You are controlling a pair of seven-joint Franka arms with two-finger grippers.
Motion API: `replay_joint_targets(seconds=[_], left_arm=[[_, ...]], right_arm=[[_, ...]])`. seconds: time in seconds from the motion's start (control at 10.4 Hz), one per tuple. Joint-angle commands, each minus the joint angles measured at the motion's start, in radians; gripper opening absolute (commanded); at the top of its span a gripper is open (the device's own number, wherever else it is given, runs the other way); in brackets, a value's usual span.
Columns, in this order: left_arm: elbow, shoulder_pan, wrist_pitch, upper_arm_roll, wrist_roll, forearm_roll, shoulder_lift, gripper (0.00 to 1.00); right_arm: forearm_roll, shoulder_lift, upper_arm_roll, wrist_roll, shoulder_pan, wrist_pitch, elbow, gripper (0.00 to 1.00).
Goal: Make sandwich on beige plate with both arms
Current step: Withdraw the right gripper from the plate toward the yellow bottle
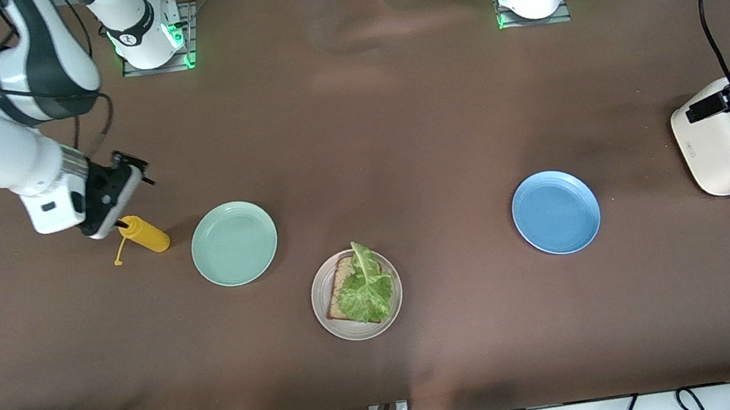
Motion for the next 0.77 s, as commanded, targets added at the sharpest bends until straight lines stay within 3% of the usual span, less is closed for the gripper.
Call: replay_joint_targets(seconds=[0.0, 0.29, 0.48, 0.67], left_arm=[[0.007, 0.004, -0.015, 0.000, 0.026, -0.012, -0.009, 1.00], [0.015, 0.004, -0.015, 0.000, 0.025, -0.009, -0.009, 1.00], [0.018, 0.005, -0.015, 0.000, 0.025, -0.009, -0.007, 1.00], [0.021, 0.005, -0.015, 0.000, 0.026, -0.009, -0.006, 1.00]], right_arm=[[0.037, -0.047, -0.035, -0.252, -0.064, -0.073, -0.033, 1.00], [0.106, -0.019, -0.182, -0.589, -0.084, -0.102, -0.043, 1.00], [0.206, 0.031, -0.288, -0.839, -0.086, -0.153, -0.043, 1.00], [0.319, 0.098, -0.348, -1.045, -0.098, -0.220, -0.038, 1.00]])
